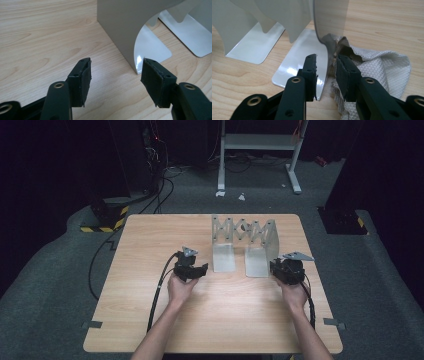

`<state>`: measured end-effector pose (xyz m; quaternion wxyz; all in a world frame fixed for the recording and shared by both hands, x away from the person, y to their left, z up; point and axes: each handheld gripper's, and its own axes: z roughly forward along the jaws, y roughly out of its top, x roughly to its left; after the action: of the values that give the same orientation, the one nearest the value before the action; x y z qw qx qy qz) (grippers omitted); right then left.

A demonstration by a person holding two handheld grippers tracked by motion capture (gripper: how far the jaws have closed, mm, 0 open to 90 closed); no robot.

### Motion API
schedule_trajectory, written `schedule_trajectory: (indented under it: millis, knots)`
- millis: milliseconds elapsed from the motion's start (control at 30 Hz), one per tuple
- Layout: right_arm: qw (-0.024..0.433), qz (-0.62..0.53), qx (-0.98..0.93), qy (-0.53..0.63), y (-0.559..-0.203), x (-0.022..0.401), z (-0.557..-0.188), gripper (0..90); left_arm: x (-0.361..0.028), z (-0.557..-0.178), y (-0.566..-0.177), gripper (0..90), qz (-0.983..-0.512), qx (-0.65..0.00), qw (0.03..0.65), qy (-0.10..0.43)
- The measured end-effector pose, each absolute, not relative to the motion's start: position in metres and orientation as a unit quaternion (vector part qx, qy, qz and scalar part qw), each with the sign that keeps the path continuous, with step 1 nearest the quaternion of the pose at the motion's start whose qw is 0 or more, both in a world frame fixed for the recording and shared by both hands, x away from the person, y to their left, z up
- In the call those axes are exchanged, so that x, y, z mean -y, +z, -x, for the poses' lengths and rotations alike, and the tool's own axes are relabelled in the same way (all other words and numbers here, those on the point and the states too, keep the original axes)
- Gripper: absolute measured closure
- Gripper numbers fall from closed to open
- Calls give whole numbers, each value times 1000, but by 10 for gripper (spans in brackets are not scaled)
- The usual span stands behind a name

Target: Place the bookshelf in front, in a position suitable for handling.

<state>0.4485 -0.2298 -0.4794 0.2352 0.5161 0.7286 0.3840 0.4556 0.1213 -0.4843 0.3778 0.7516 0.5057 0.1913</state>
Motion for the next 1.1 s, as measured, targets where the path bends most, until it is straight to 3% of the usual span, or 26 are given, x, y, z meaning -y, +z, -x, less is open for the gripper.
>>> schedule_trajectory:
  millis: [600,1100]
  knots:
    - [238,-536,-719,374,-481,225,-466,729,-93,-484,-487,480,-745,-520,376,181]
    - [234,-541,-723,361,-485,218,-474,793,-86,-497,-494,679,-741,-528,378,172]
